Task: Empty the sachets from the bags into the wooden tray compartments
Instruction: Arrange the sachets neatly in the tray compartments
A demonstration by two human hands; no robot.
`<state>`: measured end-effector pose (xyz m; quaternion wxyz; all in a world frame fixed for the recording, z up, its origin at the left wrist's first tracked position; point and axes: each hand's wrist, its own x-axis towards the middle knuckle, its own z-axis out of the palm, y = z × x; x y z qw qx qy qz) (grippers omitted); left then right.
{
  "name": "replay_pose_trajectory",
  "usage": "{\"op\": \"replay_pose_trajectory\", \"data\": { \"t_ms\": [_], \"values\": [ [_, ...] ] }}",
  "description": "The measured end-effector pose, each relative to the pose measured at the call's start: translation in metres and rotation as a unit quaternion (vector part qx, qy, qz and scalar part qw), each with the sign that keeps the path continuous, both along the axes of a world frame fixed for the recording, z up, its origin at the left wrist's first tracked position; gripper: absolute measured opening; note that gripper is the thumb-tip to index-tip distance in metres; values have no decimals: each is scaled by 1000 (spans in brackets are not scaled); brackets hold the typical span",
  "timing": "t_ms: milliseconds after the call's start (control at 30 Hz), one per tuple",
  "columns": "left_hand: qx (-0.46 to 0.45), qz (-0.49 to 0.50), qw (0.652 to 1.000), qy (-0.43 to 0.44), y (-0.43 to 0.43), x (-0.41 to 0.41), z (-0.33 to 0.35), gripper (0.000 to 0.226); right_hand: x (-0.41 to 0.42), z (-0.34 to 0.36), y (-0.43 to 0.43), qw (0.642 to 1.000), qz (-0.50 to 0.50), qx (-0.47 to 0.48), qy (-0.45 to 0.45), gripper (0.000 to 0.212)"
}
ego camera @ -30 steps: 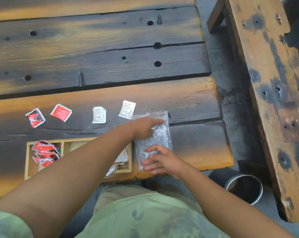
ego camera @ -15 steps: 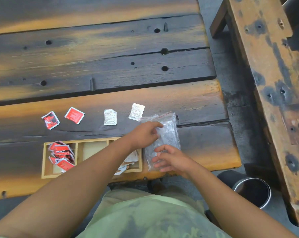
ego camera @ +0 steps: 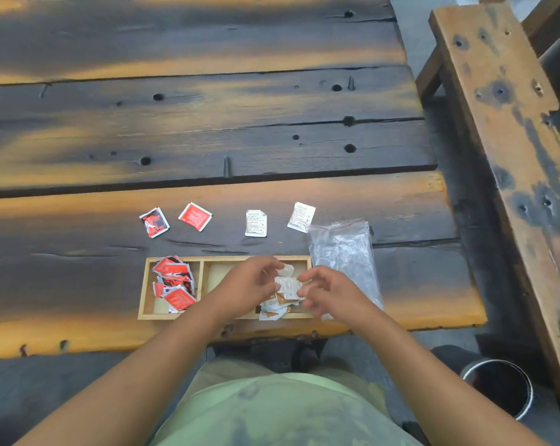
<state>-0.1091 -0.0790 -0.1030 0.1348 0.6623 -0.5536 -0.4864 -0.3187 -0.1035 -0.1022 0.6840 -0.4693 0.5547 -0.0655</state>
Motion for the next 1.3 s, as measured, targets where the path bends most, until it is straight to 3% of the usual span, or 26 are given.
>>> {"op": "replay_pose_trajectory", "data": {
  "t_ms": [133, 433, 567, 733, 933, 1033, 1133, 1300],
  "values": [
    [-37, -44, 997, -48, 25, 20, -5, 35, 28, -2, 19, 987, 60, -118, 87, 20],
    [-60, -75, 994, -44, 53, 29, -21, 36, 54, -22, 46, 885, 266, -298, 240, 49],
    [-73, -79, 993, -44, 52, 23, -27, 34, 59, -30, 45, 871, 258, -312, 280, 48],
    [-90, -71, 992, -58, 48, 20, -33, 30, 61, -36, 35, 905, 213, -266, 253, 51],
    [-97, -63, 990, -80, 41, 15, -35, 46, 56, -30, 31, 843, 256, -361, 304, 28],
    [-103, -59, 990, -78, 36, 14, -35, 53, 48, -32, 28, 853, 234, -361, 294, 24],
    [-105, -52, 991, -67, 29, 14, -36, 47, 45, -33, 22, 867, 224, -359, 264, 21],
    [-93, -7, 995, -32, 24, 15, -33, 38, 40, -31, 18, 923, 181, -284, 185, 20]
  ]
}}
